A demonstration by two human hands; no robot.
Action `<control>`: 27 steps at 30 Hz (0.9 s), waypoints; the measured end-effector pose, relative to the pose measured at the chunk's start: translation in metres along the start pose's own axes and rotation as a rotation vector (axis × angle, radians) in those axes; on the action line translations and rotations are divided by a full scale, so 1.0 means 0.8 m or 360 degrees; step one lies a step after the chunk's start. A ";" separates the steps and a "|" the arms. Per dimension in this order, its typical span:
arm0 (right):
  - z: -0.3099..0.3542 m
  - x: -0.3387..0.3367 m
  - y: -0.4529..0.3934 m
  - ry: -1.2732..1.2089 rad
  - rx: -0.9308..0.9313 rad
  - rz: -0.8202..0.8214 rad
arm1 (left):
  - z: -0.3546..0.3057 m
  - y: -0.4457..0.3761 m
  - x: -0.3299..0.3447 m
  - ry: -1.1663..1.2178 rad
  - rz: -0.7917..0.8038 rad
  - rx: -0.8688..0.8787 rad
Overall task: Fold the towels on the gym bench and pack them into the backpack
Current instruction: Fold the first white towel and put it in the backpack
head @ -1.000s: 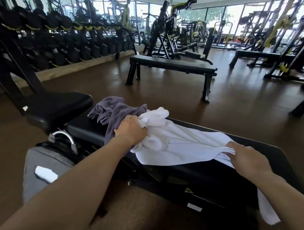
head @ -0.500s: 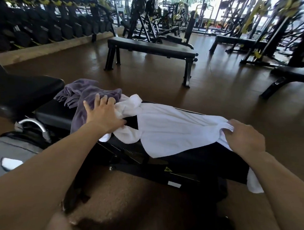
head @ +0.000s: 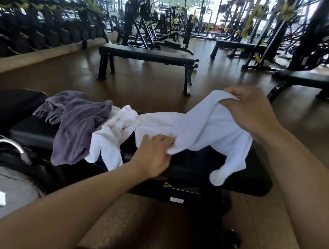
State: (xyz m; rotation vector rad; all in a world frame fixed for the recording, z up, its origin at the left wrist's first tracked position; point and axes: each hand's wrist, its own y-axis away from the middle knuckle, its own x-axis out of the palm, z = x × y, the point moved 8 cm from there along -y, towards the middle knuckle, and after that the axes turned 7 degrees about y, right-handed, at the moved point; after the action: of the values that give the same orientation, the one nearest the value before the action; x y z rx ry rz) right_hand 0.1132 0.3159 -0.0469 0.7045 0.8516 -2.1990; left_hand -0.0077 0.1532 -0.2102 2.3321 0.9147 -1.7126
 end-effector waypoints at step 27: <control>-0.032 0.000 0.013 -0.0563 0.0120 -0.0827 | 0.114 -0.031 -0.035 0.0458 -0.0278 -0.0851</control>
State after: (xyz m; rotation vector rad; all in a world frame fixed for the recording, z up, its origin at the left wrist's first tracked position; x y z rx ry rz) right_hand 0.1270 0.3290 -0.0670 0.1118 0.8328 -2.7162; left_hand -0.1017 0.1234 -0.2116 2.1961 1.4496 -1.0062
